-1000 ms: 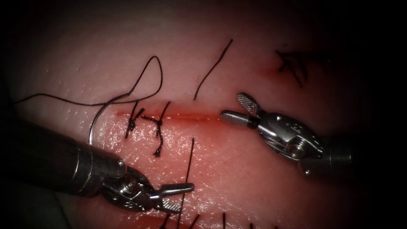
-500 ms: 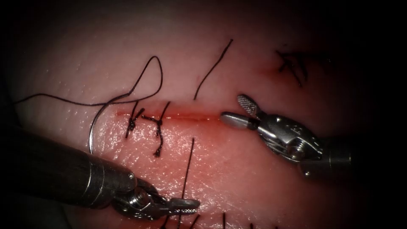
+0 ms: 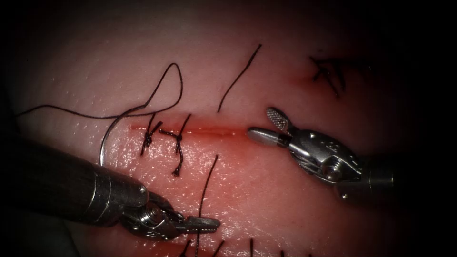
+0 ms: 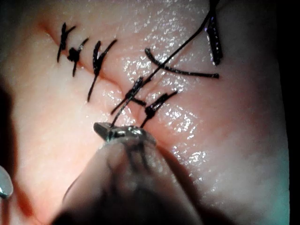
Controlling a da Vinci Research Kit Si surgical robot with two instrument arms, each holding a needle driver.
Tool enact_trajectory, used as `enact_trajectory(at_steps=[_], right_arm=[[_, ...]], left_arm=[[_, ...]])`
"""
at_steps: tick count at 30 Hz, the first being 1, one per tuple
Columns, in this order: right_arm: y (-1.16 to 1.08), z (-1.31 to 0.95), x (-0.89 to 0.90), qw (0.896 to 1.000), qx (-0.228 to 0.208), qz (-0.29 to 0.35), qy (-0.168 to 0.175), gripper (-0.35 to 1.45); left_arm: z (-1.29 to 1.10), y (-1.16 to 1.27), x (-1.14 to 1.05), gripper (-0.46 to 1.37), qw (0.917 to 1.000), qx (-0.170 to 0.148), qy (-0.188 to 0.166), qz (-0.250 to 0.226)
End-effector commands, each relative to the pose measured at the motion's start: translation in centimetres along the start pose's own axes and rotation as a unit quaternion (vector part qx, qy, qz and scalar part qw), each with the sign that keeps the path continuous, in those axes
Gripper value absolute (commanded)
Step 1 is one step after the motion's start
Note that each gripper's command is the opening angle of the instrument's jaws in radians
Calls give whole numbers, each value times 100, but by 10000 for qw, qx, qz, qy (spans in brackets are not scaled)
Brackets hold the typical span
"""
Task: Wound Closure
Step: Grab the suture with the left gripper
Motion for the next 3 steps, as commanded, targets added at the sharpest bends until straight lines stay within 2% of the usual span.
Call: enact_trajectory(at_steps=[1, 3], right_arm=[[-1, 0, 0, 10000, 15, -1, 0, 95], [-1, -1, 0, 10000, 16, -1, 0, 96]], left_arm=[[1, 0, 0, -35, 10000, -63, -2, 2], [1, 0, 0, -35, 10000, -78, -4, 2]])
